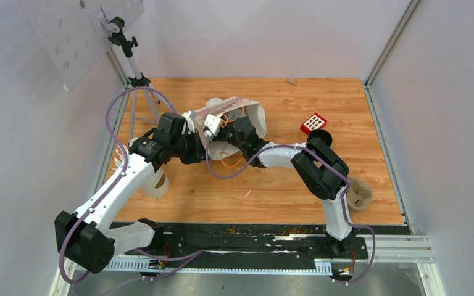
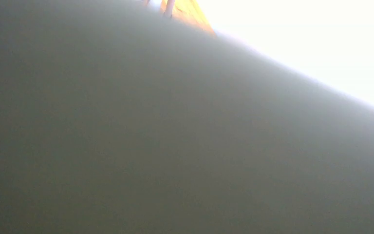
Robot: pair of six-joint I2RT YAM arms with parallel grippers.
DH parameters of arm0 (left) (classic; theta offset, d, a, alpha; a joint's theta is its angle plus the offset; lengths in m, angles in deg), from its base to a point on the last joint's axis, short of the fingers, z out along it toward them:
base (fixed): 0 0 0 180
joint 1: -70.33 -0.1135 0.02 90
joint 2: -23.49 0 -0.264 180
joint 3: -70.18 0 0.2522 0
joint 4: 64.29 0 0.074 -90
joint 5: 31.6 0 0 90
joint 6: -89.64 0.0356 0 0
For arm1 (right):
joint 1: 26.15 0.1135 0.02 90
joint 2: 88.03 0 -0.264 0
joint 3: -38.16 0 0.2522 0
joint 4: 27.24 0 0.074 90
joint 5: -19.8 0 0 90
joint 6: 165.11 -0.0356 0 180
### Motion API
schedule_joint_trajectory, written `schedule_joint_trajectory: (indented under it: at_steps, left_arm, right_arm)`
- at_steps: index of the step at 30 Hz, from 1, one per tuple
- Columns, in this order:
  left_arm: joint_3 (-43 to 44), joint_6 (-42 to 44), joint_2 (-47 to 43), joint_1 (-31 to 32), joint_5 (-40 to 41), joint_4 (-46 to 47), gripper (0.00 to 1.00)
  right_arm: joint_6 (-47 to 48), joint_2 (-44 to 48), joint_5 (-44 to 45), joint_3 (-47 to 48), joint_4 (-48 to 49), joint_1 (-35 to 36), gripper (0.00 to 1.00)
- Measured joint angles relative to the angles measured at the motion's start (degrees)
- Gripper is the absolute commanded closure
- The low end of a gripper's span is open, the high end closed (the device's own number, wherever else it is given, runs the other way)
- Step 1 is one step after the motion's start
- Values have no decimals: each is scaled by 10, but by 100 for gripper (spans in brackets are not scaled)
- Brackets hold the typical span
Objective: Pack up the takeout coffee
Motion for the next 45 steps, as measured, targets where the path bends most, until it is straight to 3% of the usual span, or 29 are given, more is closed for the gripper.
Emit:
schedule_joint_trajectory:
  at_steps: [7,12,28,35,40,45]
  left_arm:
    - [21,-5,0,0,31,-9,61]
    - [29,-8,4,0,44,3,53]
    - [29,-5,8,0,70,12,47]
    - [18,-8,-3,0,68,41,55]
    - [18,-9,1,0,62,52,67]
    - [17,-9,1,0,59,52,88]
  right_arm:
    - [-2,0,-8,0,-1,-2,84]
    - [-3,0,-10,0,-1,-2,84]
    - [-10,1,-13,0,-1,-3,85]
    - [-11,1,-13,0,-2,-3,85]
    - [-11,1,-13,0,-2,-3,85]
    - [-12,1,-13,0,-2,-3,85]
